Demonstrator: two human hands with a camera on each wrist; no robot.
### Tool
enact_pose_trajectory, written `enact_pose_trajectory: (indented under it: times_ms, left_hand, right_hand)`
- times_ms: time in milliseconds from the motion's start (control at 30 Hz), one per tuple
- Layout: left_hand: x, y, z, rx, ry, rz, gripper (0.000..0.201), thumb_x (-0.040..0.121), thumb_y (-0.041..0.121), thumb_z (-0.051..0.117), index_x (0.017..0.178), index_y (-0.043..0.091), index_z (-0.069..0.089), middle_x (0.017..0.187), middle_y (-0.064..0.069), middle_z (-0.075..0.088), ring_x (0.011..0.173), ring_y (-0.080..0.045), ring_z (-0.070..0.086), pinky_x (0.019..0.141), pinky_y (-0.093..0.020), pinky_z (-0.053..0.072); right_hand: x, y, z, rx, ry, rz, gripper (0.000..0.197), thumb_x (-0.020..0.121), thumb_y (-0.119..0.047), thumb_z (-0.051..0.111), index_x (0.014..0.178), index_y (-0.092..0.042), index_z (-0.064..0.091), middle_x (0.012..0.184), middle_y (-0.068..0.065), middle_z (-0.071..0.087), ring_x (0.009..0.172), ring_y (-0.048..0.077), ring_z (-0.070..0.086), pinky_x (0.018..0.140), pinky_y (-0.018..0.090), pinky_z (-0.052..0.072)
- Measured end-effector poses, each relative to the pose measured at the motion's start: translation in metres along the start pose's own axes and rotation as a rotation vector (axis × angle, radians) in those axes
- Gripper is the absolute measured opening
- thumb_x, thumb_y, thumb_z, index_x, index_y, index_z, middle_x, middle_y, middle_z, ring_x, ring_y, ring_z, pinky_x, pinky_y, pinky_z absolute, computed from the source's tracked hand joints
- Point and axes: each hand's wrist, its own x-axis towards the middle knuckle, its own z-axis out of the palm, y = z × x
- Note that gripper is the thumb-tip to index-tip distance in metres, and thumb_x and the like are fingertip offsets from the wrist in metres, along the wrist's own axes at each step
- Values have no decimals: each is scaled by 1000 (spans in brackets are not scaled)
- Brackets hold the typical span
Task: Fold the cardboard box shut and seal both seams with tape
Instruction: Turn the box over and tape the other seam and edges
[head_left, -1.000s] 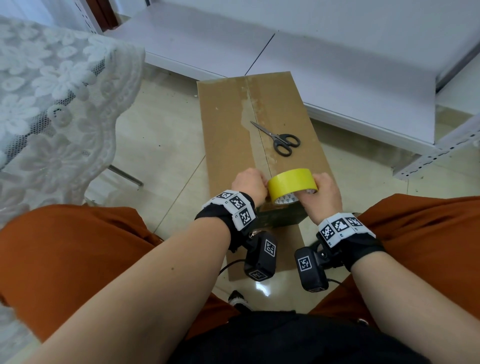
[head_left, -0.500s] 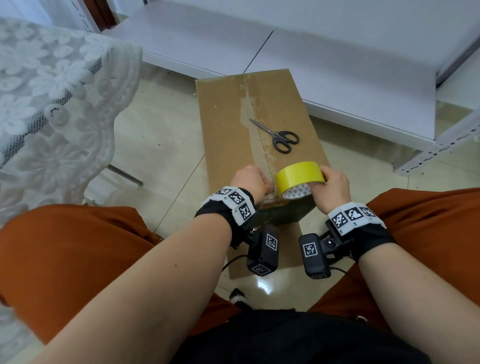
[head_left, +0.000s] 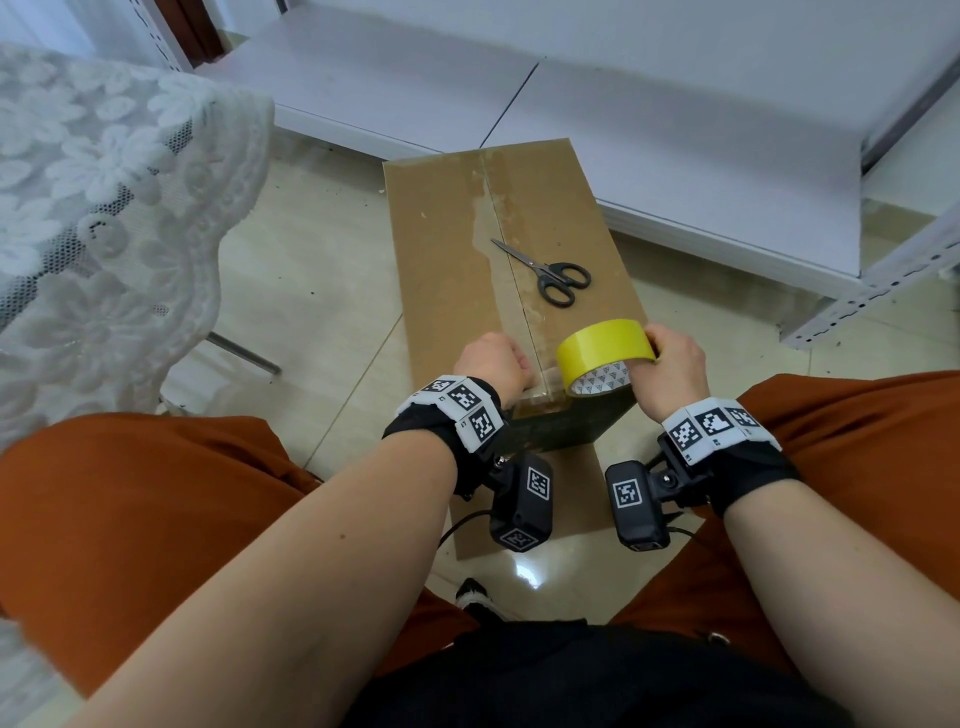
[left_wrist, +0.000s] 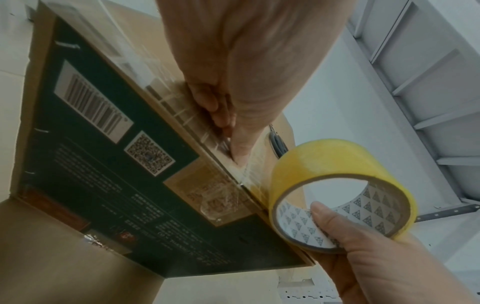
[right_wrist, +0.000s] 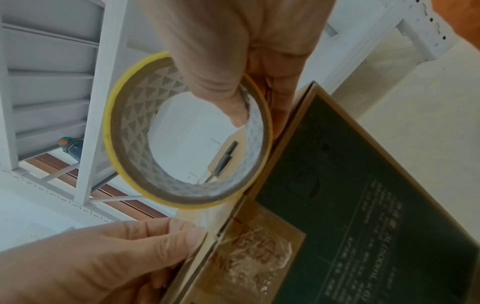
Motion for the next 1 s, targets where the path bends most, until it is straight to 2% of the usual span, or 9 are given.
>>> enact_pose_trajectory:
  times_ms: [100, 233, 433, 633, 700, 767, 867, 933, 1000]
  left_hand:
    - [-1, 2, 0, 2, -2, -2, 4, 86, 14, 66, 90, 14, 66, 96, -3, 68, 91, -19, 63, 80, -29, 53]
    - [0, 3, -1, 25, -11, -15, 5, 86, 16, 68, 88, 15, 64, 97, -4, 68, 91, -19, 63, 81, -30, 53]
    - [1, 9, 6, 93, 10, -26, 33, 84, 38, 68, 98, 9, 66, 95, -5, 69, 90, -22, 66, 81, -36, 56]
    - [0, 20, 15, 96, 75, 97, 5, 86, 17, 66, 89, 13, 67, 95, -3, 68, 86, -19, 65, 77, -32, 56]
    - [-1, 22, 17, 53, 29, 108, 3, 85, 15, 68, 88, 14, 66, 96, -2, 66, 86, -17, 61, 78, -29, 53]
    - [-3, 21, 18, 63, 22, 93, 5, 87, 12, 64, 90, 14, 67, 94, -5, 63, 86, -20, 58, 76, -27, 50]
    - [-3, 22, 17, 116, 17, 81, 13, 88, 5, 56, 80, 14, 59, 92, -7, 61, 89, -24, 59, 73, -28, 48]
    - [-4, 23, 16, 132, 4, 78, 21, 89, 4, 54, 71, 16, 53, 87, -5, 58, 85, -23, 57, 71, -27, 46]
    - [-4, 23, 16, 137, -4, 82, 20, 90, 4, 54, 73, 16, 54, 86, -5, 57, 83, -22, 55, 70, -27, 46]
  right_hand:
    - [1, 1, -4, 19, 16, 1, 11, 91, -4, 50, 86, -5, 60, 83, 6, 55, 78, 19, 49, 52, 18, 28]
    - [1, 3, -4, 16, 24, 8, 11, 91, -4, 50, 86, -4, 60, 84, 8, 56, 77, 20, 49, 53, 21, 29]
    - [-2, 7, -5, 5, 23, 1, 14, 89, 1, 47, 81, -8, 54, 80, 8, 53, 76, 22, 47, 65, 27, 29]
    - [-1, 11, -9, -28, 22, -15, 10, 90, -2, 50, 85, -8, 56, 81, 7, 54, 76, 22, 47, 63, 27, 29]
    - [0, 13, -8, -41, 18, -16, 9, 89, -6, 53, 80, -6, 54, 75, 8, 52, 72, 24, 47, 54, 29, 28]
    - [-1, 15, -4, -42, 23, 4, 21, 87, -13, 58, 69, -8, 48, 72, 8, 47, 73, 27, 45, 53, 31, 26]
    - [-5, 16, 5, -74, 36, 35, 22, 82, -20, 63, 68, -10, 49, 97, 10, 46, 99, 28, 43, 73, 30, 31]
    - [-7, 17, 11, -135, 41, 71, 16, 82, -24, 63, 83, -8, 60, 122, 13, 43, 117, 31, 35, 90, 35, 33]
    - [-8, 17, 14, -143, 7, 109, 23, 84, -26, 62, 98, -8, 64, 136, 15, 39, 126, 34, 30, 100, 39, 31]
